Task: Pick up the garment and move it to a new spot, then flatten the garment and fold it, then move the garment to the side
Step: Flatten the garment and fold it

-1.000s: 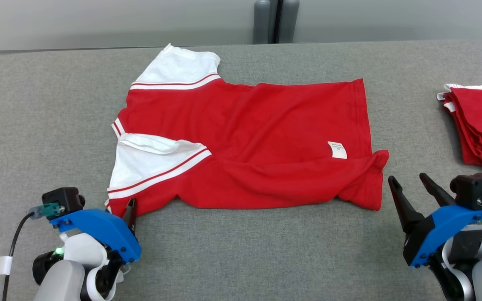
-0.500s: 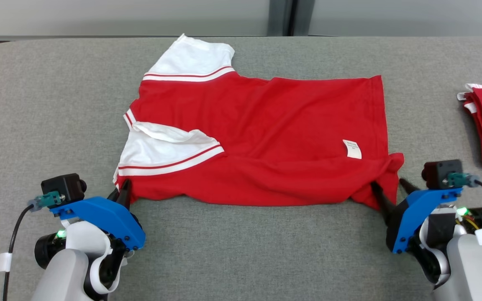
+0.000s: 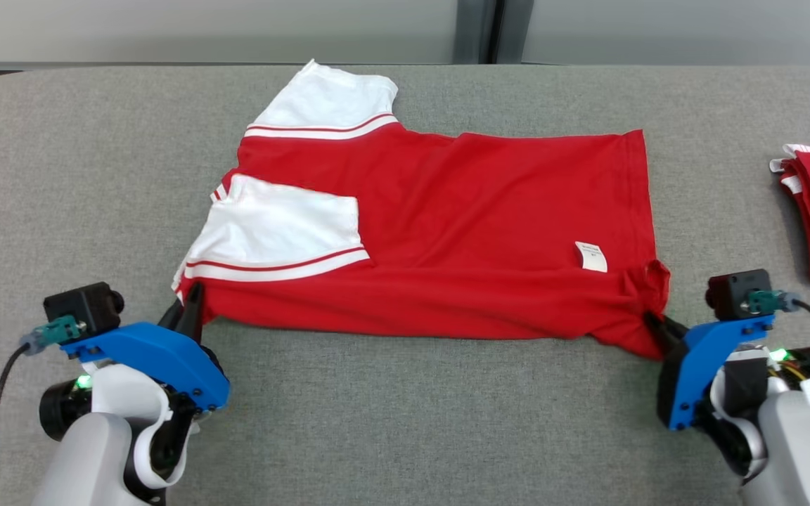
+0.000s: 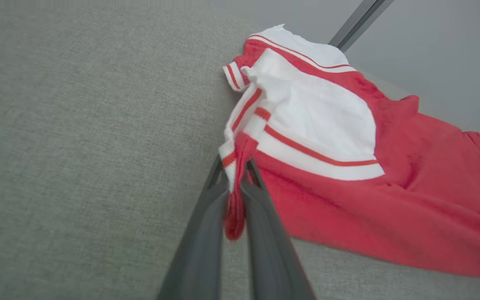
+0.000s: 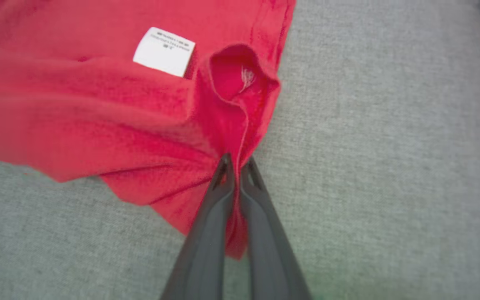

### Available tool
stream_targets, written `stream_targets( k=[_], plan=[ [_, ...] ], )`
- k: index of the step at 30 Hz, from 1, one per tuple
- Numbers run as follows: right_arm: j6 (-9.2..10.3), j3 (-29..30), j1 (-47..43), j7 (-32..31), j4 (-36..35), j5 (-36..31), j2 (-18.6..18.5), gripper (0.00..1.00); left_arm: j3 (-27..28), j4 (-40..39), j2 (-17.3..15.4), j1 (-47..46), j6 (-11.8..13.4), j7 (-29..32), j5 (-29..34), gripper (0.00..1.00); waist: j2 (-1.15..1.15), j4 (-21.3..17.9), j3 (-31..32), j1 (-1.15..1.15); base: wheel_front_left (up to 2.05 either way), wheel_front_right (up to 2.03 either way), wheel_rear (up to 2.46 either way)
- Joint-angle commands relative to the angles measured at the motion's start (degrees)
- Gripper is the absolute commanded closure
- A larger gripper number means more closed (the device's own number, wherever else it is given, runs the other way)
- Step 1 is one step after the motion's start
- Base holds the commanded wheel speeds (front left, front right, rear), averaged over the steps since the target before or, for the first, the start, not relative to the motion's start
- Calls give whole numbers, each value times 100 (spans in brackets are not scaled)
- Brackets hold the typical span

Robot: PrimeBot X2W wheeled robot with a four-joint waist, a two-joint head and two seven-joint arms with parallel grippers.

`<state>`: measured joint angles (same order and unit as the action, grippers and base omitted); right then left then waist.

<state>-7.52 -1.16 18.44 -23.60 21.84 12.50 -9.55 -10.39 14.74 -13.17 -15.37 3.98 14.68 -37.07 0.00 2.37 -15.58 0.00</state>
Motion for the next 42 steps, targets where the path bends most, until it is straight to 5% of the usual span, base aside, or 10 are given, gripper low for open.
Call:
stream_targets(
  k=[1, 11, 21, 22, 23, 24, 25, 26, 37, 42],
  plan=[
    [6, 54, 4, 16, 6, 66, -167, 100, 25, -72, -75, -101, -23, -16, 12, 100, 0, -11, 33, 0, 0, 0, 0],
    [6, 303, -785, -329, -1159, 890, -783, 100, -50, -1184, -422, 621, 72, 400, -2, 100, 0, -10, 219, 0, 0, 0, 0],
    [3, 712, -1995, -402, -2180, 1021, -320, 100, -122, -1841, -293, 1767, 406, 629, -202, 100, 0, -100, 186, 0, 0, 0, 0],
    [4, 769, -2016, -369, -2192, 992, -239, 58, -123, -1819, -269, 1800, 413, 626, -228, 100, 0, -112, 181, 0, 0, 0, 0],
    [3, 815, -2037, -332, -2183, 946, -178, 14, -121, -1791, -250, 1813, 416, 613, -234, 96, 0, -122, 177, 0, 0, 0, 0],
    [3, 834, -2052, -309, -2166, 907, -132, 0, -123, -1751, -253, 1807, 401, 592, -231, 59, 0, -134, 172, 0, 0, 0, 0],
    [3, 850, -2056, -283, -2152, 868, -79, 0, -122, -1712, -257, 1781, 380, 582, -233, 35, 0, -146, 167, 0, 0, 0, 0],
    [3, 874, -2044, -237, -2148, 857, -18, 0, -119, -1680, -255, 1750, 372, 574, -244, 0, 0, -159, 160, 0, 0, 0, 0],
    [2, 1107, -1832, 6, -2423, 663, 149, 0, 130, -1861, -931, 1285, 392, 772, 46, 0, 0, -328, 97, 0, 0, 0, 0],
    [2, 1000, -1564, -31, -2642, 613, 122, 0, -24, -1933, -1250, 325, 180, 1114, 236, 0, 0, -475, -12, 0, 0, 0, 0]
  ],
)
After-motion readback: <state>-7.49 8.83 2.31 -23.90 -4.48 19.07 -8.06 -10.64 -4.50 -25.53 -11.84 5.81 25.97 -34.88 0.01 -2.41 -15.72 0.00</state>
